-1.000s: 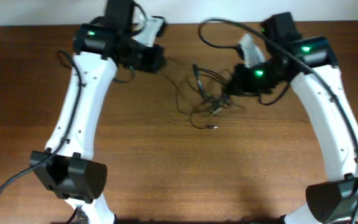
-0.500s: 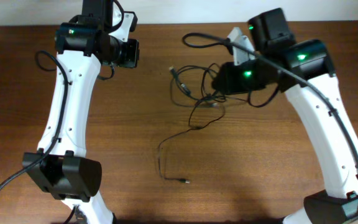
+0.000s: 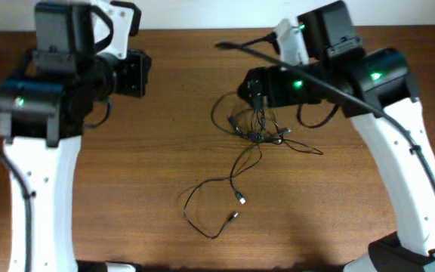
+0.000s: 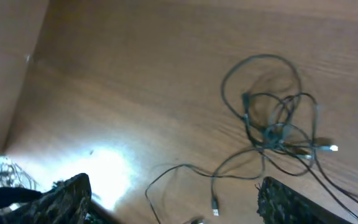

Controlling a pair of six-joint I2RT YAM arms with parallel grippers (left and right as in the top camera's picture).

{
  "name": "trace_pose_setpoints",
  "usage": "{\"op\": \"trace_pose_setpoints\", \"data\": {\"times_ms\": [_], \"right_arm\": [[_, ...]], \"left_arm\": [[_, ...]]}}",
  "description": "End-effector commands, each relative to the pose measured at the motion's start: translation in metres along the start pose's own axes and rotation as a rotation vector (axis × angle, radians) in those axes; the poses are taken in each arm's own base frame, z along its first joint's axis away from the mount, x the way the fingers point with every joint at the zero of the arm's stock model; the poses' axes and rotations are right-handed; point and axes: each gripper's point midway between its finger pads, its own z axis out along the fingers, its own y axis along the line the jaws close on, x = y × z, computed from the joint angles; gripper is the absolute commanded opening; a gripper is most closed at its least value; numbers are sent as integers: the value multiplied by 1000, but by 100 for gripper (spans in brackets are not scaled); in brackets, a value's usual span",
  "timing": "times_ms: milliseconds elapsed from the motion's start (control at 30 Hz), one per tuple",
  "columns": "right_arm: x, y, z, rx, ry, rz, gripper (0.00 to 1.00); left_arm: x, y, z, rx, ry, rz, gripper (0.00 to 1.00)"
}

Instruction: Untangle cables

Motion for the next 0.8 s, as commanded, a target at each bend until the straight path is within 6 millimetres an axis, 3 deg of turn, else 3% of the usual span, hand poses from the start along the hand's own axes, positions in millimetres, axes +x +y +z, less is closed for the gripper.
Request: {"op": "trace_pose_setpoints", "data": {"times_ms": [0,100,267,367,433,467,567,633,733,767], "right_arm": [[-11,-40,-22,105,-57,65,87],[-10,-91,-38,235,-69,170,88],[-4,-138,-60,305,-74,292,89],[0,-146,-58,317,-61,305,89],[6,-153,-55,344,-38,313,89],[7,-153,-54,344,-27,303,89],[9,-155,-53,353,-19,302,90],[9,-155,-53,353,-19,302,90],[9,-155,-53,353,-19,302,90],[9,-155,-53,353,-19,302,89]], "left_arm": [[8,-14,0,71,27,10,27],[37,-39,39,134,154,32,25],[92,-100,126,229,355,28,26],[109,-140,174,272,399,36,30],[132,-161,208,263,468,-30,34],[144,-167,219,255,509,-53,34],[191,-180,256,216,641,-90,49],[210,-180,272,199,687,-100,49],[228,-178,296,190,712,-101,46],[226,-179,298,193,700,-100,32]]}}
